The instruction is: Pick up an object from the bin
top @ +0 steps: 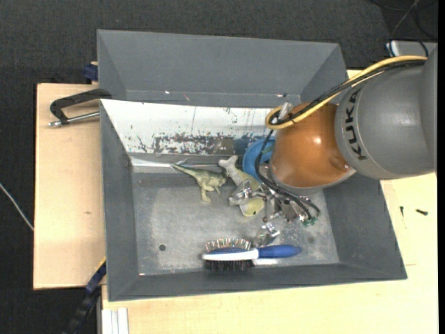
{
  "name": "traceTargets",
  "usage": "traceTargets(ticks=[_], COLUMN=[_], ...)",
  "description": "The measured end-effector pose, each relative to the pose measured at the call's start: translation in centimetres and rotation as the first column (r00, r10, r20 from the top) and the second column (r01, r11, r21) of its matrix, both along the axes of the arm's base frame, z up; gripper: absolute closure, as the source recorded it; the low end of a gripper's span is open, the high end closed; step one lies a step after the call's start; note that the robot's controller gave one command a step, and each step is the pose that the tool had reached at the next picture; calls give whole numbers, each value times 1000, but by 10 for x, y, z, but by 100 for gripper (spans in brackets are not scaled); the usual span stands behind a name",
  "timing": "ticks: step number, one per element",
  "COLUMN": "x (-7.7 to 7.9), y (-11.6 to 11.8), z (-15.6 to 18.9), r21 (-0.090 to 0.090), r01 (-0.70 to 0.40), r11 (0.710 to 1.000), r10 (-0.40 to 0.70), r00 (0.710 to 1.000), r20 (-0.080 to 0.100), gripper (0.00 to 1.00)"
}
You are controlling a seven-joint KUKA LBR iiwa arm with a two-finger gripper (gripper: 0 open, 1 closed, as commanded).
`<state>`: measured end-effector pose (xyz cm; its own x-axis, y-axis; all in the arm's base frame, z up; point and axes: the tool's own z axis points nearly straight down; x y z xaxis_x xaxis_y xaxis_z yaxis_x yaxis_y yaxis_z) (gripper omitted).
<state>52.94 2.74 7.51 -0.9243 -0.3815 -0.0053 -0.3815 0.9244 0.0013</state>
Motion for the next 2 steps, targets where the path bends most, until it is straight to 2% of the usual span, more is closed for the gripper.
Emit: traceTargets(ticks=[1,2], x=[60,42], y=[-9,-11], z=[26,0], r21=[-3,-3], r01=[-141,-273], r11=[990,962], r10=[141,273], r00=[990,962], r20=[6,9], gripper=[0,0])
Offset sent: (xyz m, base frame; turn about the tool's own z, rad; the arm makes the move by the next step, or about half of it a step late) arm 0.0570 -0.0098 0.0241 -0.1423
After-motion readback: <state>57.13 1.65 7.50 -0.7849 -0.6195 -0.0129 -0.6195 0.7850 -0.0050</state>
